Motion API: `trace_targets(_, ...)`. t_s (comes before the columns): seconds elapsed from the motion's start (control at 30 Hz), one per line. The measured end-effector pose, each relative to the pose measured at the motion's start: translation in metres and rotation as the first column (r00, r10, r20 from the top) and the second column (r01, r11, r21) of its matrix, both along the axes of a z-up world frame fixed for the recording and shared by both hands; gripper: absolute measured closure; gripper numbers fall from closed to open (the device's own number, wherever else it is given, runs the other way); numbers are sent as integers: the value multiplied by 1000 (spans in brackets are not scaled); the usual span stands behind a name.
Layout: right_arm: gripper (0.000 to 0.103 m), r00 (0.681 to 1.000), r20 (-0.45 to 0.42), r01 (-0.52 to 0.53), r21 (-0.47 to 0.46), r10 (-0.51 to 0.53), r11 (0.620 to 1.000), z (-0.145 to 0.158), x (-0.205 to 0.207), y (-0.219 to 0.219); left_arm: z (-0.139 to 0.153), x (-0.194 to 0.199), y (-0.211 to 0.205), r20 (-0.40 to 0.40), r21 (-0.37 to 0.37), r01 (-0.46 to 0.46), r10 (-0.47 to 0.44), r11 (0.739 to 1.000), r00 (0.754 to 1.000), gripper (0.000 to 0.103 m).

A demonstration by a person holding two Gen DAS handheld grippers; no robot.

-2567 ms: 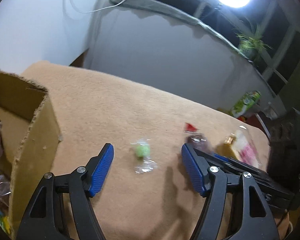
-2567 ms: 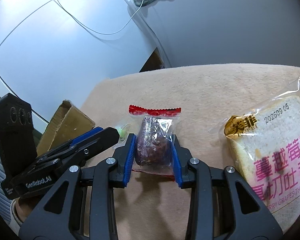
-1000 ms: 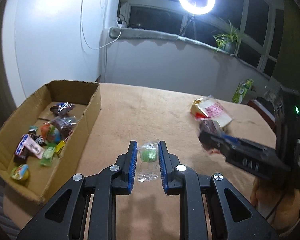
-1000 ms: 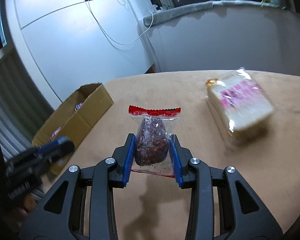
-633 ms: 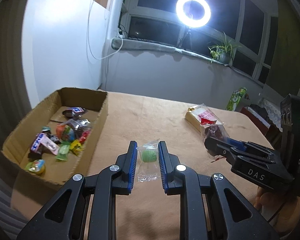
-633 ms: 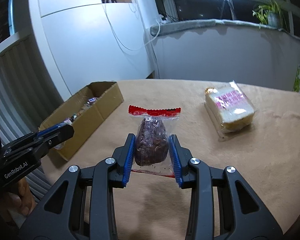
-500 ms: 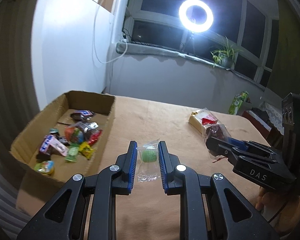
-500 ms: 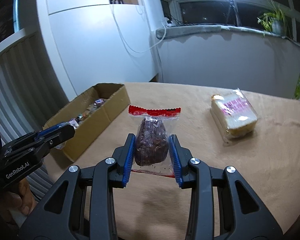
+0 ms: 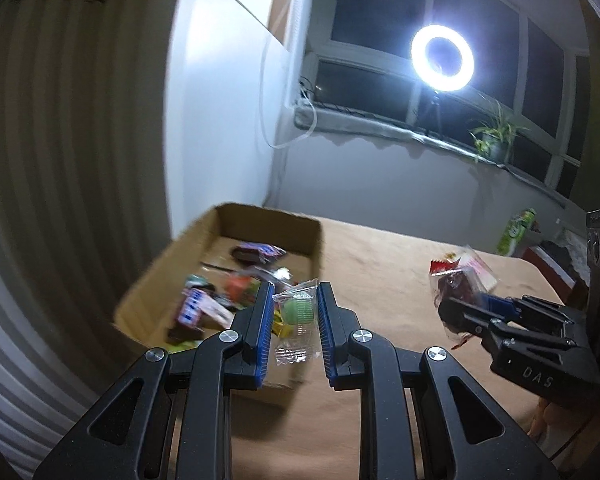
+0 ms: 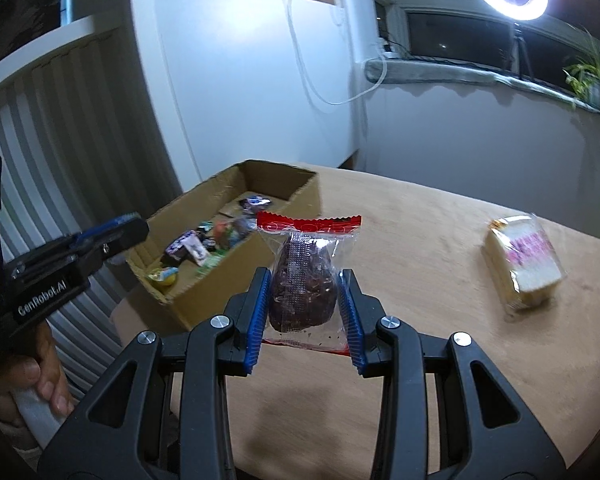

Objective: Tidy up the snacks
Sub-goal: 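Carry the red-ended bag and green candy toward the box with both tools, then lower both held candies into the box and open both tools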

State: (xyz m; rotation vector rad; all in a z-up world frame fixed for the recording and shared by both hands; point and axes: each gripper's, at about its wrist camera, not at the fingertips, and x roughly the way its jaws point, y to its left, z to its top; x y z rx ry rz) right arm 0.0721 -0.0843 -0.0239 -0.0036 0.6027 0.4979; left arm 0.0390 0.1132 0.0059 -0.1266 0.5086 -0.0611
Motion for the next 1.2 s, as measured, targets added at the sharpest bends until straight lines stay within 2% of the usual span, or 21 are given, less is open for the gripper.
trace_targets(0.27, 67, 997, 10, -71, -23, 71, 997, 6, 19, 49, 3, 9, 26, 23, 7, -34, 34, 999, 999, 83)
trace_targets(0.63, 67, 986, -24, -164, -38, 164, 986, -6, 67, 110, -35, 54, 62, -75, -20, -73, 71, 997, 995, 83)
trace_targets(0.83, 67, 984, -12, -178, -38, 178, 983, -4, 100, 126, -49, 75, 69, -114, -24, -78, 75, 997, 991, 83)
trace_targets(1.2, 66, 981, 55, -182, -37, 184, 983, 14, 136, 138, -51, 101, 56, -118, -11, -52, 50, 999, 992, 83)
